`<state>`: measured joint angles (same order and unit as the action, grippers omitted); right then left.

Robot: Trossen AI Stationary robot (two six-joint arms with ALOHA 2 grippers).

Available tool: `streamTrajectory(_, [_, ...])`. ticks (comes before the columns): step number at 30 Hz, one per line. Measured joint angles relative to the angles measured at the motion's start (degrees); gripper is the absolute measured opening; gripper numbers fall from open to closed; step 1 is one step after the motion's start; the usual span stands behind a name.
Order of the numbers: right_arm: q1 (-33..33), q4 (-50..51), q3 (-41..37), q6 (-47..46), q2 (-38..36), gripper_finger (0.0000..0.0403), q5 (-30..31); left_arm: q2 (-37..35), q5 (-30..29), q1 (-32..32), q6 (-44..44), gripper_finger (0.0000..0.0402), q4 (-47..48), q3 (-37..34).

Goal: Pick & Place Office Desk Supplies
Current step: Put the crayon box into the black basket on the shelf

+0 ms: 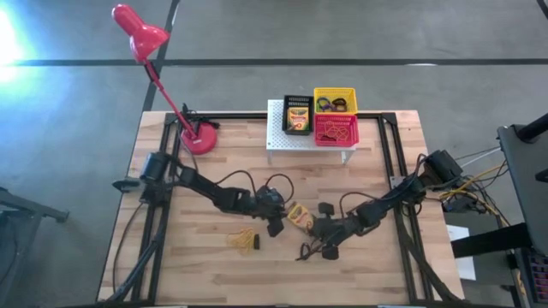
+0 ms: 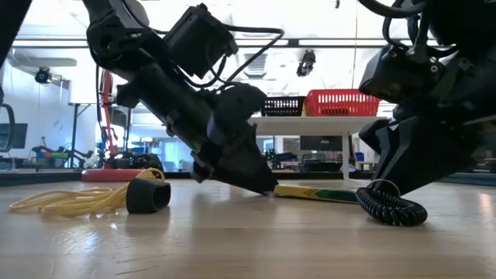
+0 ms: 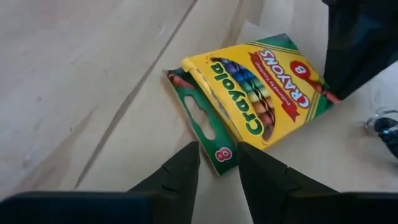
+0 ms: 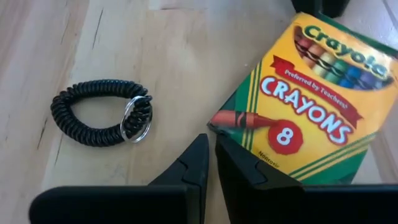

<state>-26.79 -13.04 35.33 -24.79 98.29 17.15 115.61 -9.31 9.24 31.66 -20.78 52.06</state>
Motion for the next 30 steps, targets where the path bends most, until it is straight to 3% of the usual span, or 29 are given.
streamTrajectory(12, [0.02, -0.03, -0.04, 0.56, -0.03, 0.0031, 0.61, -1.43, -1.02, 0.10, -7.40, 0.0123, -9.95, 0.33])
streamTrajectory(19, [0.07, -0.67, -0.13, 2.30, 0.01, 0.0031, 0.92, -1.55, 0.22, 0.15, -9.26, 0.0123, -10.80, 3.59])
streamTrajectory(30, [0.42, -0.71, -0.43, 2.48, 0.08, 0.0031, 13.35, -1.39, 7.31, 1.35, -13.30, 0.0124, -9.95, 7.26])
